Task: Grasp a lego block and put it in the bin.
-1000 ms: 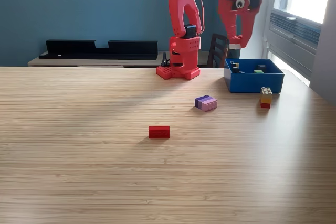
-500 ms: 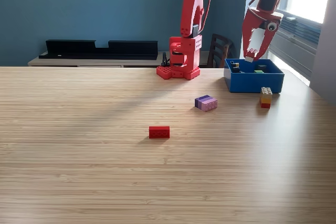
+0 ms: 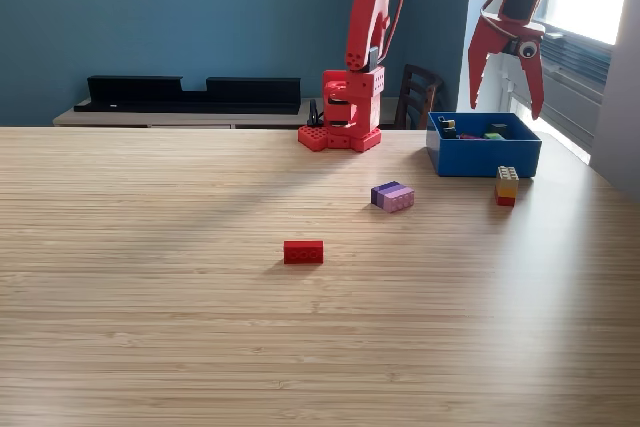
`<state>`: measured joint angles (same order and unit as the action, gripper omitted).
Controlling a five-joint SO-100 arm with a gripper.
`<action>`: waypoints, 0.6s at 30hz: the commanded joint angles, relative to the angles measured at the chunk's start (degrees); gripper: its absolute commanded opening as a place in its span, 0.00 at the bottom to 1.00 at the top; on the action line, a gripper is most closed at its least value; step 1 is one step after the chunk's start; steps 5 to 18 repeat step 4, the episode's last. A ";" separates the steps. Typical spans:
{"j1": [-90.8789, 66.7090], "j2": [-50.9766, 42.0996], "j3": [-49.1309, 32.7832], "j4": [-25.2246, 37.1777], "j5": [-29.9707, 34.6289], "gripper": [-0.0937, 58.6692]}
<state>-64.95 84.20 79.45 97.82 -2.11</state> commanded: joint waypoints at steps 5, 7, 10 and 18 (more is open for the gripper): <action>8.09 1.49 -5.71 1.41 2.64 0.09; 8.09 1.49 -5.71 1.41 2.64 0.09; 8.09 1.49 -5.71 1.41 2.64 0.09; 8.09 1.49 -5.71 1.41 2.64 0.09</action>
